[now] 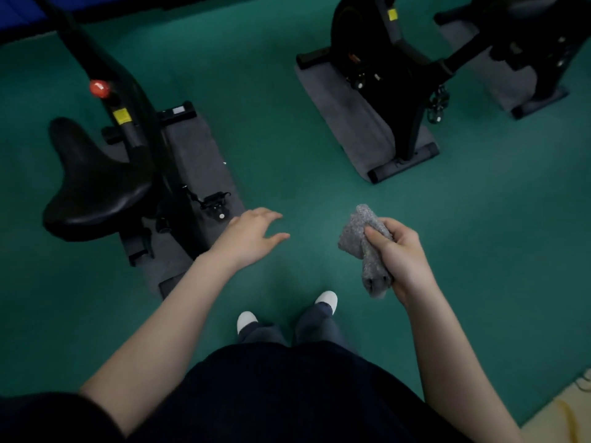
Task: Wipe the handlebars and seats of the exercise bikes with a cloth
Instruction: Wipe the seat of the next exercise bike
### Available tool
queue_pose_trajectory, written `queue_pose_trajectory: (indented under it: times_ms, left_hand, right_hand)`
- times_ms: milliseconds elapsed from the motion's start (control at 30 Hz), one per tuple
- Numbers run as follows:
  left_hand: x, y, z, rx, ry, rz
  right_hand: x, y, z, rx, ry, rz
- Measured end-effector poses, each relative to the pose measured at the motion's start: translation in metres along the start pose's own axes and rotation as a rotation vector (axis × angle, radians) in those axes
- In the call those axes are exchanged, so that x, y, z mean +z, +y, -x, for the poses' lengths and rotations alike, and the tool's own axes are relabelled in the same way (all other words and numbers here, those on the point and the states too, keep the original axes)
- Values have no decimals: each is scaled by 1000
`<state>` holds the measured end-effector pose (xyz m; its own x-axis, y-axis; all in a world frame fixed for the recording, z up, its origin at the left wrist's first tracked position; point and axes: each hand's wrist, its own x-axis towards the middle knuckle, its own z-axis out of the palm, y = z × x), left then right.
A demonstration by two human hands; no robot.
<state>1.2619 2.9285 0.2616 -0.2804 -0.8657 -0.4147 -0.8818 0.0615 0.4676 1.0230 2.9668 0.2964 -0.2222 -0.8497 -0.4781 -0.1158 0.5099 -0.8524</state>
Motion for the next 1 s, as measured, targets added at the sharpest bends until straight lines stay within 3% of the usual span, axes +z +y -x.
queue_pose_trajectory:
  times_ms: [467, 767, 1000]
  left_hand:
    - [41, 164, -119, 102, -66, -171]
    - [45, 188, -199, 114, -171, -245]
    - [28, 189, -310, 58, -276, -283]
  right_hand:
    - [-171, -2, -77, -34, 173, -72]
    - [-212, -9, -131, 37, 280, -107]
    - [-227, -51, -215, 54, 345, -43]
